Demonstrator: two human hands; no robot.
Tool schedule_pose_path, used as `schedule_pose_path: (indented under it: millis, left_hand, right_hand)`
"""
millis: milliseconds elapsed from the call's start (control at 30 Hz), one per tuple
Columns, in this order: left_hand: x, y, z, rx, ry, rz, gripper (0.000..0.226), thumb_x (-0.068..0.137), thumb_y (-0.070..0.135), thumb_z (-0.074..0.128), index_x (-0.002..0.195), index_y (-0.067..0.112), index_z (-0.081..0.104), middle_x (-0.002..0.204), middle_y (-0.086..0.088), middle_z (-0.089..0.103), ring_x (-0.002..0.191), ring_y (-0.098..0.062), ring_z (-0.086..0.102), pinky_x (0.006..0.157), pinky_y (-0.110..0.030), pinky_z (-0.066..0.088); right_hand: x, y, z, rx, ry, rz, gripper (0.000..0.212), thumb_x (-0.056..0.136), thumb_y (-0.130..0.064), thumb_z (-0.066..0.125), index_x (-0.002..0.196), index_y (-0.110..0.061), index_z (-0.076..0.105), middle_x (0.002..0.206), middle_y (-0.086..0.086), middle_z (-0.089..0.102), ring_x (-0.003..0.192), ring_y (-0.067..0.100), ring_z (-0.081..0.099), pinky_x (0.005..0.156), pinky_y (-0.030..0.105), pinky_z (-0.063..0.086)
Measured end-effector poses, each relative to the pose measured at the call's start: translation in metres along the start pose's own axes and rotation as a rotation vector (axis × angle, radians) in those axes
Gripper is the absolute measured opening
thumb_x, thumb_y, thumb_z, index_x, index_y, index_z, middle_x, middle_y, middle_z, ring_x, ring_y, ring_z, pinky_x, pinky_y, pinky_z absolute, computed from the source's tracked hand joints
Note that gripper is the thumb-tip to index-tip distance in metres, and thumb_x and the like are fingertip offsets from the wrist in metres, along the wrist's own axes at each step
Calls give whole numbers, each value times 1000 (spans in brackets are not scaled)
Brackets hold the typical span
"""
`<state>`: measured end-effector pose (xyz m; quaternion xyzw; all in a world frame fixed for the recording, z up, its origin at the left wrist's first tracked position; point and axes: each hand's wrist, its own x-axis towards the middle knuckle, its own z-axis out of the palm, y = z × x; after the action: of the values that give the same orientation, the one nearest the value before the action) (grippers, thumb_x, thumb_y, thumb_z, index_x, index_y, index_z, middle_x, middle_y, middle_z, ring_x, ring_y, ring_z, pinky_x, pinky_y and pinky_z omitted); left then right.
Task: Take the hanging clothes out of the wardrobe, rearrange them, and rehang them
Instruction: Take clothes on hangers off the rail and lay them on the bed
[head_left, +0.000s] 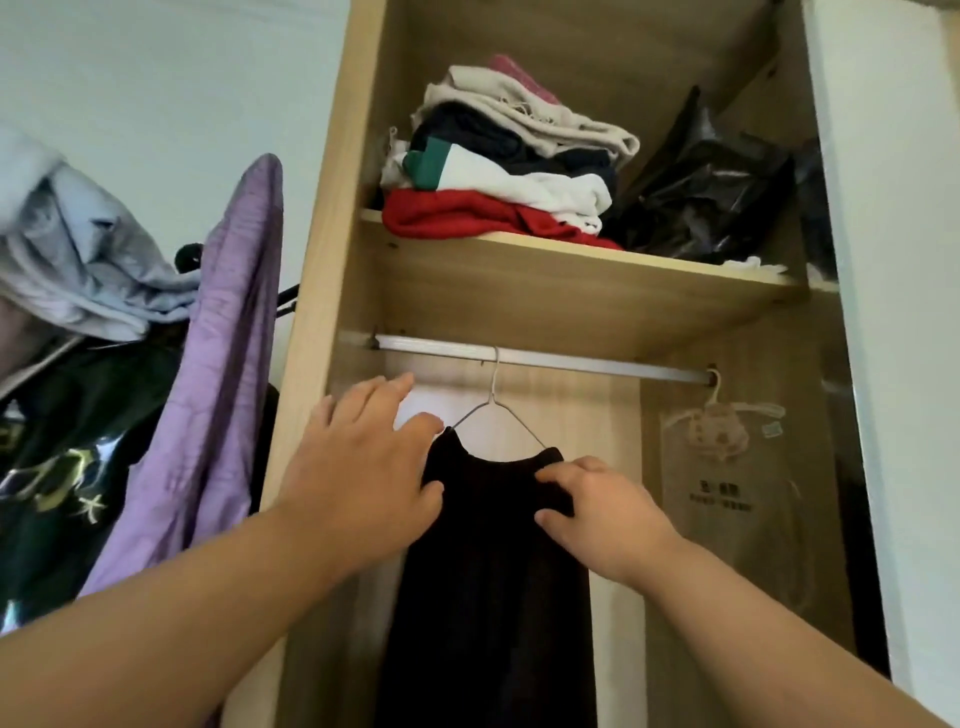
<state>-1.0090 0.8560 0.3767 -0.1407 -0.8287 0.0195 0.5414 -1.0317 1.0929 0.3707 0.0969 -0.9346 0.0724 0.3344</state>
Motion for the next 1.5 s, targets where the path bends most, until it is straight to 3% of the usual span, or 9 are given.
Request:
schedule_pose_path:
  millis: [267, 400, 500, 667, 833, 933, 1067, 1300, 1500]
  left_hand:
    - [62, -40, -5, 226, 77, -36, 58, 78, 50, 49, 135, 37, 44, 160, -5, 4, 146, -24, 1, 113, -50, 4]
    - [72, -42, -4, 262, 141, -33, 55, 76, 49, 44, 128, 35, 55, 158, -8, 18, 144, -28, 14, 111, -54, 9]
    - [73, -43, -1, 244, 189, -3, 47, 70, 45, 47, 109, 30, 69, 150, -12, 37, 139, -30, 31, 109, -56, 20]
    - [73, -46, 8, 253, 236, -6, 32, 70, 39, 51, 86, 22, 72, 145, -13, 44, 136, -30, 37, 107, -56, 20]
    - [74, -49, 7, 217, 267, 22, 34, 70, 40, 50, 83, 21, 74, 139, -12, 51, 132, -30, 42, 106, -57, 23]
    - [73, -49, 7, 213, 251, 21, 38, 71, 42, 47, 87, 21, 75, 140, -11, 51, 132, -29, 41, 106, -56, 21]
    - [75, -49, 6, 201, 251, 29, 37, 69, 41, 49, 84, 20, 76, 136, -12, 54, 130, -30, 44, 105, -55, 18]
    - [72, -51, 6, 191, 243, 73, 42, 72, 44, 44, 89, 23, 75, 137, -11, 52, 130, -30, 42, 106, -57, 18]
    - [68, -54, 4, 163, 249, 172, 43, 73, 48, 39, 93, 34, 74, 139, -6, 51, 129, -26, 43, 105, -55, 16]
  right_hand:
    - [87, -7, 16, 49, -15, 122, 62, 84, -46, 55, 141, -31, 36, 138, 1, 39, 125, 23, 43, 103, 42, 39]
    - [129, -4, 33, 34, -65, 323, 62, 82, -43, 56, 136, -20, 37, 133, 6, 40, 125, 27, 38, 100, 44, 40]
    - [156, -8, 44, 111, -107, 364, 48, 86, -33, 55, 126, -10, 43, 128, 11, 49, 117, 29, 49, 94, 34, 44]
    - [193, -21, 59, 161, 25, 399, 5, 93, -15, 46, 91, -11, 49, 113, 10, 61, 95, 26, 57, 70, 25, 39]
    - [209, -40, 65, 272, 54, 446, 21, 88, -13, 49, 68, -10, 42, 93, 13, 62, 83, 29, 59, 64, 26, 40]
    - [205, -39, 63, 289, 137, 461, 17, 83, -14, 49, 67, -14, 44, 91, 10, 63, 76, 27, 53, 64, 26, 41]
    - [204, -37, 47, 213, 200, 428, 7, 85, -14, 47, 83, -14, 54, 106, 11, 65, 88, 30, 57, 70, 26, 41]
    - [173, -30, 8, -3, 238, 320, 9, 83, -13, 46, 77, -16, 51, 84, 4, 52, 77, 27, 48, 69, 26, 38]
    - [105, -12, -19, -217, 317, 251, 15, 85, -18, 46, 85, -17, 60, 88, 7, 62, 75, 28, 50, 64, 29, 39]
